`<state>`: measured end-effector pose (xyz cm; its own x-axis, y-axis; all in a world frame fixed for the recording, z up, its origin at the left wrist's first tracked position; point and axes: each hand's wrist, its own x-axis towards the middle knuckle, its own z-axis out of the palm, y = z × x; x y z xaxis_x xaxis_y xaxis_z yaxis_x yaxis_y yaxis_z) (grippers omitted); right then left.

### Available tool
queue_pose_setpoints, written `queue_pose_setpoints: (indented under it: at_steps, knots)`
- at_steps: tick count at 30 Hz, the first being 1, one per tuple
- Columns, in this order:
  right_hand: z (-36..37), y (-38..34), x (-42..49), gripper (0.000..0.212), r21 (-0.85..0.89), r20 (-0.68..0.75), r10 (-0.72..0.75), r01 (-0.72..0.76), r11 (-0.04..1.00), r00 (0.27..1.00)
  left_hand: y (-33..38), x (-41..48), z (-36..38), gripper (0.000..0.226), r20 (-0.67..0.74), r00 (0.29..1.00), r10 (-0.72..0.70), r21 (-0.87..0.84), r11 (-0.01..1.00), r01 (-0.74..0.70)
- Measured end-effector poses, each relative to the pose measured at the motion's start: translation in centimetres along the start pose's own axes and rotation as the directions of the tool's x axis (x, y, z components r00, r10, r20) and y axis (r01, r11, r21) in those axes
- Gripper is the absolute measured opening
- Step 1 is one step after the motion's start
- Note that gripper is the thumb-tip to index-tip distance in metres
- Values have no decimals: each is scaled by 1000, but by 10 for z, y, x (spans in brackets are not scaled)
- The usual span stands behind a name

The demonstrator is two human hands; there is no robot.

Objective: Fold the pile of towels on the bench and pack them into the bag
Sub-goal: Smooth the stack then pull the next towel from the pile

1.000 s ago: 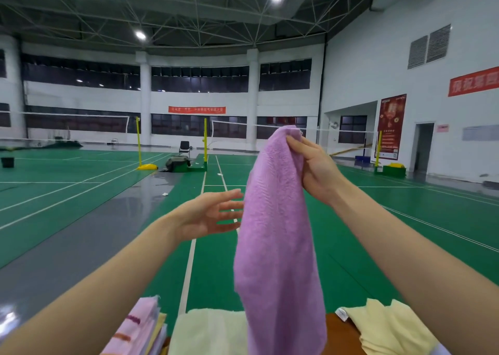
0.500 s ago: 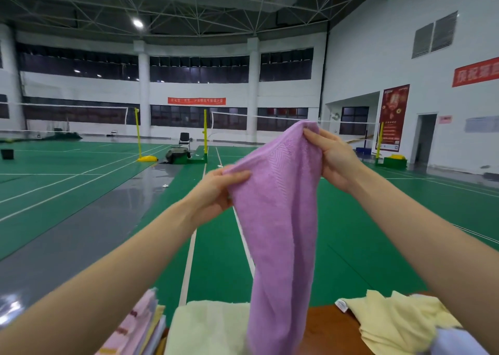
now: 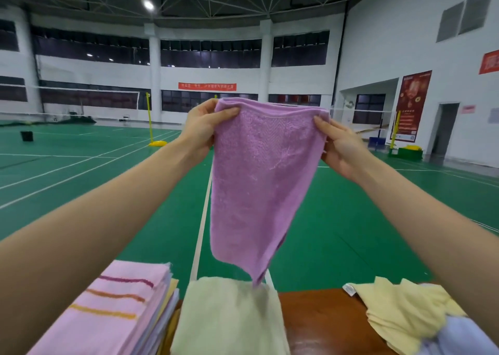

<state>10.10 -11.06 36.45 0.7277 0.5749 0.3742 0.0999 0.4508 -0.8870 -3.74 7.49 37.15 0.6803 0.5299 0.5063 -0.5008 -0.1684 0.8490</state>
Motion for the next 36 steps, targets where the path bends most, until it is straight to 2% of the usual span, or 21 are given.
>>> queue_pose_setpoints:
  at_steps: [3,6,7,10,13,15,17,19,22,24,27,29,31,32,34,36]
  knots:
    - [3,15,-20,14,-95,75,59,-52,994,995,-10,-28,-20,10,29,999,-23,-16,1000,23]
    - [4,28,-44,46,-176,186,133,-101,979,973,-18,-64,-40,17,78,995,-63,-29,997,65]
    - [4,30,-51,51,-197,216,156,-114,974,964,-20,-75,-46,21,98,992,-74,-22,997,77]
    - [5,35,-69,46,-246,297,216,-144,959,930,-21,-101,-58,28,130,984,-122,3,992,123]
    - [0,40,-84,33,-300,345,282,-180,937,895,-23,-119,-67,24,152,970,-188,36,982,184]
    - [-5,45,-92,36,-313,390,324,-206,927,862,-26,-127,-74,30,224,945,-237,35,971,235]
    - [-12,54,-96,51,-330,414,374,-246,911,830,-30,-131,-81,47,367,877,-310,62,949,310]
    - [-19,65,-99,58,-343,420,434,-304,889,797,-36,-134,-87,45,492,773,-401,125,911,394]
    - [-24,88,-108,65,-364,420,522,-389,846,742,-53,-131,-95,48,560,616,-554,278,826,490]
    - [-26,105,-114,56,-398,382,578,-436,807,721,-71,-125,-97,43,512,579,-634,390,773,501]
    - [-31,139,-108,32,-446,191,591,-467,764,784,-106,-113,-91,12,246,663,-707,494,680,542]
    - [-37,167,-95,25,-461,-8,545,-487,742,839,-133,-107,-84,11,29,708,-705,547,604,579]
    - [-39,198,-85,20,-525,-167,474,-485,699,864,-163,-106,-77,9,-148,738,-658,555,562,613]
    - [-35,212,-84,21,-602,-219,432,-470,646,875,-178,-108,-75,4,-217,763,-609,601,533,596]
    - [-22,234,-87,34,-724,-249,346,-411,553,904,-201,-114,-70,16,-302,824,-480,782,369,502]
    - [-7,250,-99,44,-819,-177,302,-310,483,937,-210,-123,-61,26,-293,900,-324,914,183,363]
